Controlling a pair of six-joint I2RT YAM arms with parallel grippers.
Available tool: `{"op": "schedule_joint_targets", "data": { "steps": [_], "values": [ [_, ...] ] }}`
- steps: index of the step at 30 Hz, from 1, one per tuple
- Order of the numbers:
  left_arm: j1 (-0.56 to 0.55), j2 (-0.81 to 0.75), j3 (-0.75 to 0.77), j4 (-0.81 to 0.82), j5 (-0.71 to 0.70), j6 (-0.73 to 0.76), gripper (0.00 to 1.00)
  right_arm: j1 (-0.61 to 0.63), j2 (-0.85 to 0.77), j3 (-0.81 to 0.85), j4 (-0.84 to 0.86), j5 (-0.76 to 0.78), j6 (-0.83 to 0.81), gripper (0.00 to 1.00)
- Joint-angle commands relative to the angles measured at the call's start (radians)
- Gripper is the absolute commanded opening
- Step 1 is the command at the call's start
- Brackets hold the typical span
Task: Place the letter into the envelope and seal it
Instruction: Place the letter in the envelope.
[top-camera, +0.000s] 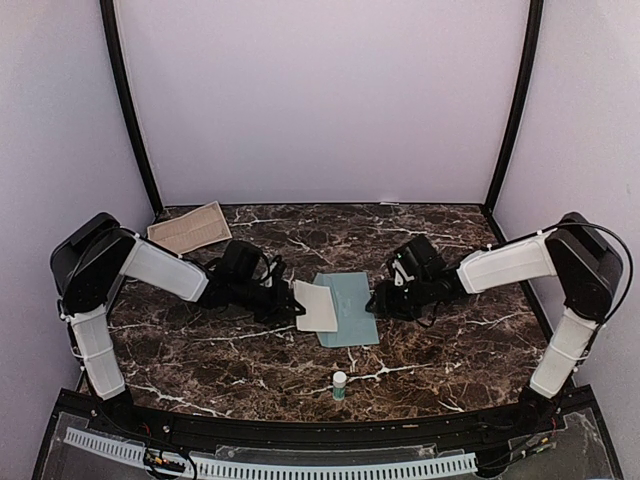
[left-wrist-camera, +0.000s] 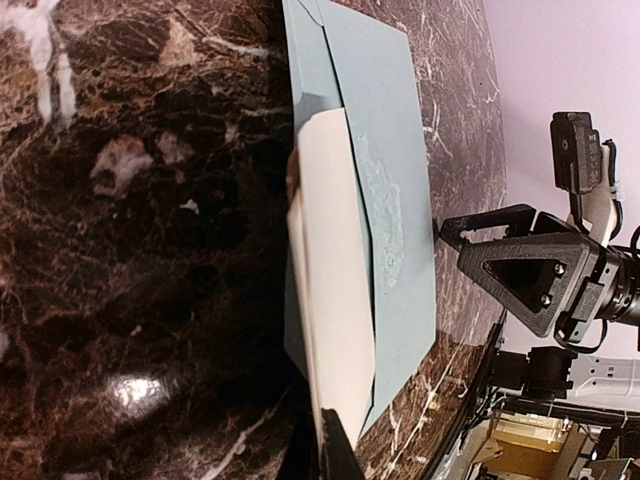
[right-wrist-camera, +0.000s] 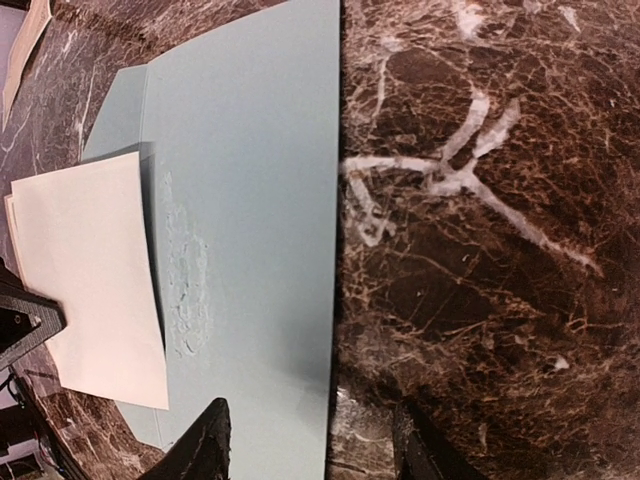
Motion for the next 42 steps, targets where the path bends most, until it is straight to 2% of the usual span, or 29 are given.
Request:
{"op": "schedule_joint_targets", "data": {
  "steps": [1,17,42],
  "values": [
    [-0.002,0.004,0.029,-0.010,0.016,0.031,0.00,-0.004,0.037,0.015,0.020,-0.029,0.002,0.52],
    [-0.002,0.058,0.058,-0.003,0.051,0.021,0.00,-0.004,0.070,0.022,0.047,-0.082,0.002,0.41],
    [-0.036,0.112,0.075,0.054,0.102,-0.033,0.00,-0.003,0.085,0.030,0.062,-0.108,0.009,0.38]
  ]
}}
